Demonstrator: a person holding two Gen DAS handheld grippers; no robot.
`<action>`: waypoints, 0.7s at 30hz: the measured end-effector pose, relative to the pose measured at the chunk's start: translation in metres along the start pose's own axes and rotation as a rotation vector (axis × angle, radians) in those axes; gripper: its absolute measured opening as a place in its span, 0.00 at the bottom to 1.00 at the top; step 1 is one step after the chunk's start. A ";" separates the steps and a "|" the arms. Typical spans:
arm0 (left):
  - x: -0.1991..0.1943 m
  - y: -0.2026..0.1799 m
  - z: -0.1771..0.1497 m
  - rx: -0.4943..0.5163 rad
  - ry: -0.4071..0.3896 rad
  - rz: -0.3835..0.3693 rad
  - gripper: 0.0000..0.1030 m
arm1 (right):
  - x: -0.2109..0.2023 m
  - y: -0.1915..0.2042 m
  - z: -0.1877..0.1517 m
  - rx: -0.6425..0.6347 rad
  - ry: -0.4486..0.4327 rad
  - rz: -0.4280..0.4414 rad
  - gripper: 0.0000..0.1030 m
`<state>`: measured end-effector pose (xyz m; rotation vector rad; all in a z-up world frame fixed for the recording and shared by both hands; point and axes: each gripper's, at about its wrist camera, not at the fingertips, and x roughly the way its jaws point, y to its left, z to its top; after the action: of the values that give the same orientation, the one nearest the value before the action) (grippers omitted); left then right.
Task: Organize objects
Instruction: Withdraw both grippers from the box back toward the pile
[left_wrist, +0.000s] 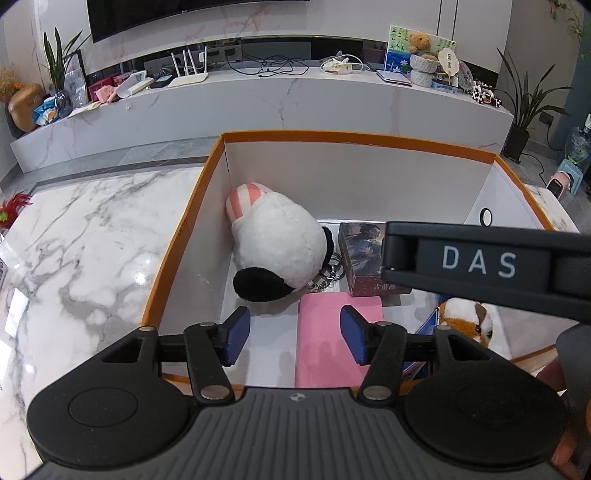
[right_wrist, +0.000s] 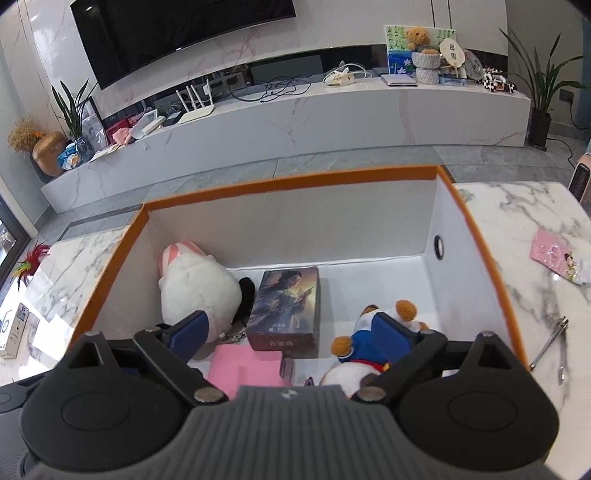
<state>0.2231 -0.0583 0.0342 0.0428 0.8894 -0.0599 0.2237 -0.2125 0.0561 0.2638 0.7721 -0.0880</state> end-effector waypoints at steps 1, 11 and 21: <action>-0.002 0.000 0.000 0.002 -0.003 0.005 0.65 | -0.003 0.000 0.000 -0.001 -0.004 0.002 0.92; -0.025 0.002 -0.004 0.013 -0.038 0.038 0.68 | -0.034 0.003 -0.004 -0.024 -0.041 -0.019 0.94; -0.056 0.014 -0.010 0.015 -0.065 -0.016 0.69 | -0.075 -0.002 -0.020 -0.045 -0.080 -0.047 0.95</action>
<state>0.1810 -0.0419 0.0716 0.0478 0.8249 -0.0822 0.1559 -0.2105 0.0944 0.1985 0.6997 -0.1244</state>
